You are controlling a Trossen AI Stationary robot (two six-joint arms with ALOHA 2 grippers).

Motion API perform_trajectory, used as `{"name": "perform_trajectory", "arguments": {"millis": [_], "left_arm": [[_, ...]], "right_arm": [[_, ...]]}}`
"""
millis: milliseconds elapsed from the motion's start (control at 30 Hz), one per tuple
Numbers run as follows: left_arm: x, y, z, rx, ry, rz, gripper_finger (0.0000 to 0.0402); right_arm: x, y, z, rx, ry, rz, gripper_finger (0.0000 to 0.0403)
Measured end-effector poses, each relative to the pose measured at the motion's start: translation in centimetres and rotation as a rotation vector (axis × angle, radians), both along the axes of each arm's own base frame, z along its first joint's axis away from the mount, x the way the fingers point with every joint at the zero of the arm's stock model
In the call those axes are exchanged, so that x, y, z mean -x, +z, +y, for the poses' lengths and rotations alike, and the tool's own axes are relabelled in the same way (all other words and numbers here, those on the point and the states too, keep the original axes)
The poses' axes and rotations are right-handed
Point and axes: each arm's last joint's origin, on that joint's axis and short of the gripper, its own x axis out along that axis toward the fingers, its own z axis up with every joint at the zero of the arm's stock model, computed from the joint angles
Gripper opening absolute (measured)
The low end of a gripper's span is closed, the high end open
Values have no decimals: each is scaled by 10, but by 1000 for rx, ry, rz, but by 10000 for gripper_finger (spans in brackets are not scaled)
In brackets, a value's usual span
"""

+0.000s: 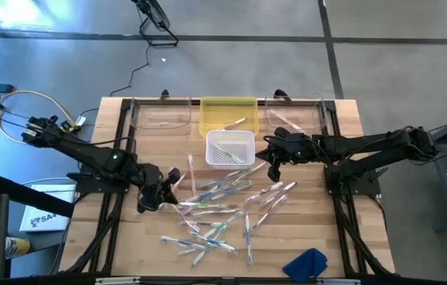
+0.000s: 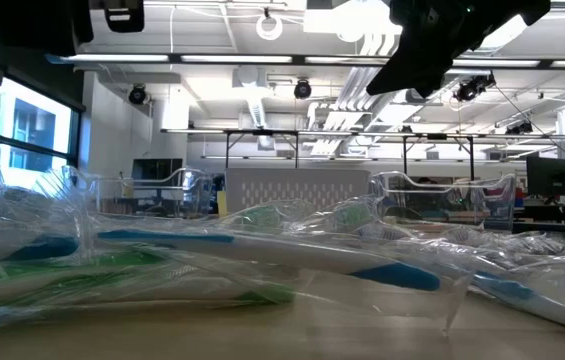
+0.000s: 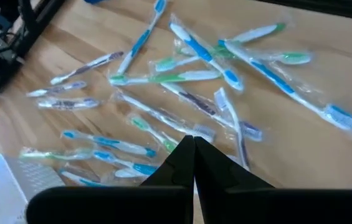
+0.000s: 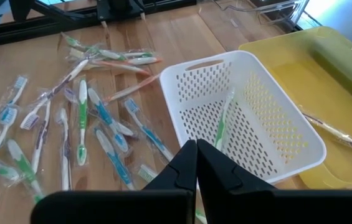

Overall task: Pick & Place Toothbrushes
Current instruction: Put the purple toothbrush into the yellow bin

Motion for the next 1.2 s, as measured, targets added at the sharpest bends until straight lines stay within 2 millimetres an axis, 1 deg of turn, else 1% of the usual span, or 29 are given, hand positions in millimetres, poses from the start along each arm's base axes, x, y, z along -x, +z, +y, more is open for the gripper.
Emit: {"name": "perform_trajectory", "arguments": {"millis": [167,233,333,467,533,733,867,1200], "left_arm": [[-3,-3,0,-24,28,3,1],[-5,-4,0,-30,46,7,8],[-5,-14,0,-67,59,90,34],[-6,-24,-1,-77,63,185,81],[-9,-27,-2,-69,51,200,100],[-12,-39,-3,-75,76,295,134],[-15,-48,-5,-73,70,366,144],[-27,-71,-10,-88,98,471,145]], "right_arm": [[0,0,0,0,0,1,2],[0,0,0,0,0,4,2],[0,0,0,0,0,5,2],[0,0,0,0,0,5,2],[0,0,0,0,0,6,2],[0,-1,0,-1,1,10,2],[1,-1,0,-1,1,13,2],[1,-1,0,-4,6,16,2]]}}
